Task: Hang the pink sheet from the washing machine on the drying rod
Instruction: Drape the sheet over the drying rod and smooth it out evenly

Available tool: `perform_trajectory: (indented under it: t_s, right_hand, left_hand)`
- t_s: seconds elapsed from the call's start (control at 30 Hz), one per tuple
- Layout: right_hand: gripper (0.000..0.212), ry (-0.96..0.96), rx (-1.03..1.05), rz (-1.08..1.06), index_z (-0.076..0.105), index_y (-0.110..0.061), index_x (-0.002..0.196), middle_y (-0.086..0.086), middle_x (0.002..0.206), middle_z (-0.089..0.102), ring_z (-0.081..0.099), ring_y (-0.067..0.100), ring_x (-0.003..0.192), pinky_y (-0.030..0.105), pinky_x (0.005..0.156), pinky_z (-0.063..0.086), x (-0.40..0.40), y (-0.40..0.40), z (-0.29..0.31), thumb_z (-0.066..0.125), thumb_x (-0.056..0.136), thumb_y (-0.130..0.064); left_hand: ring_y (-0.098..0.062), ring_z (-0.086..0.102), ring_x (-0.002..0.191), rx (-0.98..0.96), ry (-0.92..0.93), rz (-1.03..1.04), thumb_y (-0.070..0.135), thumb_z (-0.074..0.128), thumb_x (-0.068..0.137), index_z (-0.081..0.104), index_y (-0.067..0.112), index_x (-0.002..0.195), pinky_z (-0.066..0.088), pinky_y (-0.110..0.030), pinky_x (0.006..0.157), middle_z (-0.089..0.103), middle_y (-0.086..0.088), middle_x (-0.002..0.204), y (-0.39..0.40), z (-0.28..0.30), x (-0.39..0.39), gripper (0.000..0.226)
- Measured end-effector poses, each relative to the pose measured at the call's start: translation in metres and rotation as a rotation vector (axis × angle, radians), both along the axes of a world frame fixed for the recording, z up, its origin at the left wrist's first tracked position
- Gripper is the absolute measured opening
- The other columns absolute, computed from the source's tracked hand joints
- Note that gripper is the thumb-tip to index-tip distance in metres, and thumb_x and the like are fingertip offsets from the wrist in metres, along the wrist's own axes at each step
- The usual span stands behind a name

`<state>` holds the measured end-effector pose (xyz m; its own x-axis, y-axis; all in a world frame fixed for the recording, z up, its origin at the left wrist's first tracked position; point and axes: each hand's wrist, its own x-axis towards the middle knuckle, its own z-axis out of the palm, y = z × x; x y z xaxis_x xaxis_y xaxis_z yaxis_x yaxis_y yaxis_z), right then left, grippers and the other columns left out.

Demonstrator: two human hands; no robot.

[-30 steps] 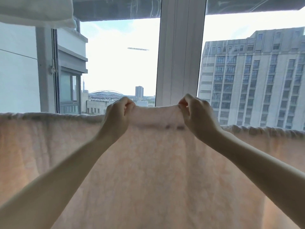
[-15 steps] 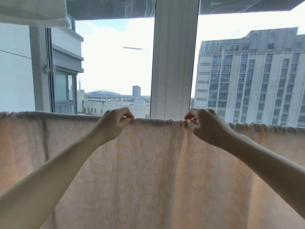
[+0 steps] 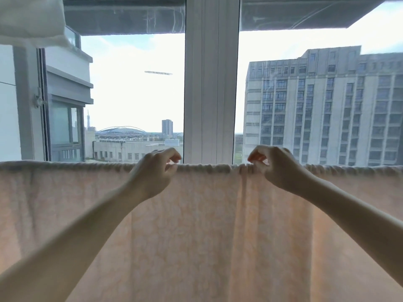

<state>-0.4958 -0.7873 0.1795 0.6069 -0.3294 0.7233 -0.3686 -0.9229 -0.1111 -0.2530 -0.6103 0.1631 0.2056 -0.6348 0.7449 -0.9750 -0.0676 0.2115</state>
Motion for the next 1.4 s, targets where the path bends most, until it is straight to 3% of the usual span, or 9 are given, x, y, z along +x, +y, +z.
perform_trajectory:
  t_s: [0.2,0.4,0.53,0.67,0.8,0.97,1.13,1.27,1.4]
  right_hand:
    - [0.019,0.057,0.047,-0.147,0.065,-0.009,0.109,0.004,0.103,0.070,0.064,0.013,0.088,0.018,0.077,0.049,-0.041,-0.025,-0.003,0.063,0.092,-0.017]
    - [0.015,0.026,-0.088,-0.129,0.070,-0.012,0.097,-0.002,0.091,0.071,0.065,0.008,0.079,0.010,0.072,0.045,-0.061,-0.031,-0.009,0.067,0.088,-0.024]
    - [0.005,0.004,-0.220,-0.177,0.068,-0.014,0.090,-0.003,0.088,0.068,0.057,0.010,0.084,0.023,0.076,0.050,-0.062,-0.037,-0.009,0.064,0.089,-0.016]
    - [0.006,-0.142,-0.181,-0.344,0.066,-0.010,0.090,0.003,0.088,0.068,0.058,0.019,0.088,0.038,0.079,0.053,-0.072,-0.053,0.001,0.061,0.091,-0.010]
    - [0.009,-0.092,-0.050,-0.294,0.064,-0.011,0.098,0.004,0.089,0.069,0.064,0.016,0.079,0.034,0.078,0.056,-0.079,-0.060,-0.004,0.057,0.094,-0.015]
    - [0.019,-0.018,0.076,-0.208,0.061,-0.010,0.104,-0.002,0.086,0.067,0.059,0.006,0.060,0.017,0.057,0.046,-0.067,-0.052,-0.009,0.045,0.100,-0.019]
    - [0.023,0.043,0.166,-0.293,0.063,-0.005,0.109,0.009,0.109,0.067,0.062,0.017,0.090,0.026,0.081,0.048,-0.079,-0.066,0.000,0.044,0.096,-0.008]
    - [0.019,0.110,0.141,-0.398,0.068,-0.004,0.090,0.009,0.090,0.069,0.063,0.020,0.078,0.031,0.072,0.049,-0.087,-0.081,0.009,0.052,0.096,-0.012]
    - [0.014,0.129,0.115,-0.662,0.062,-0.004,0.079,0.010,0.077,0.064,0.064,0.026,0.068,0.041,0.064,0.057,-0.083,-0.083,0.012,0.052,0.087,0.002]
  left_hand:
    - [-0.009,0.063,0.097,0.095,-0.061,-0.196,0.030,0.055,0.097,0.060,0.020,0.119,0.054,-0.031,0.086,0.067,0.005,0.116,-0.050,0.004,-0.057,0.025]
    - [-0.005,0.064,0.086,0.041,-0.063,-0.271,0.031,0.063,0.092,0.065,0.023,0.101,0.056,-0.032,0.078,0.067,0.010,0.101,-0.085,0.003,-0.081,0.012]
    - [-0.005,0.058,0.074,-0.021,-0.008,-0.282,0.020,0.067,0.090,0.061,0.019,0.083,0.052,-0.031,0.070,0.060,0.011,0.086,-0.095,0.005,-0.085,0.009]
    - [-0.010,0.055,0.070,-0.099,0.028,-0.177,0.013,0.063,0.091,0.056,0.016,0.081,0.044,-0.024,0.061,0.058,0.005,0.084,-0.096,0.009,-0.072,0.012]
    - [-0.008,0.056,0.072,-0.093,0.023,-0.116,0.017,0.061,0.093,0.055,0.017,0.085,0.037,-0.020,0.058,0.059,0.007,0.084,-0.089,0.005,-0.060,0.010]
    - [-0.010,0.055,0.071,-0.131,0.027,-0.055,0.015,0.056,0.095,0.052,0.016,0.086,0.034,-0.021,0.056,0.059,0.004,0.087,-0.084,-0.002,-0.052,0.010]
    - [-0.006,0.049,0.062,-0.095,0.060,-0.019,0.017,0.054,0.096,0.052,0.015,0.088,0.030,-0.022,0.053,0.056,0.005,0.076,-0.080,0.002,-0.047,0.008]
    - [-0.004,0.048,0.057,-0.034,0.042,-0.026,0.021,0.051,0.098,0.052,0.017,0.094,0.029,-0.023,0.051,0.054,0.010,0.069,-0.080,0.003,-0.050,0.006]
    - [-0.002,0.047,0.057,-0.029,0.023,-0.017,0.021,0.050,0.099,0.051,0.020,0.094,0.028,-0.023,0.052,0.054,0.012,0.071,-0.080,0.003,-0.050,0.005]
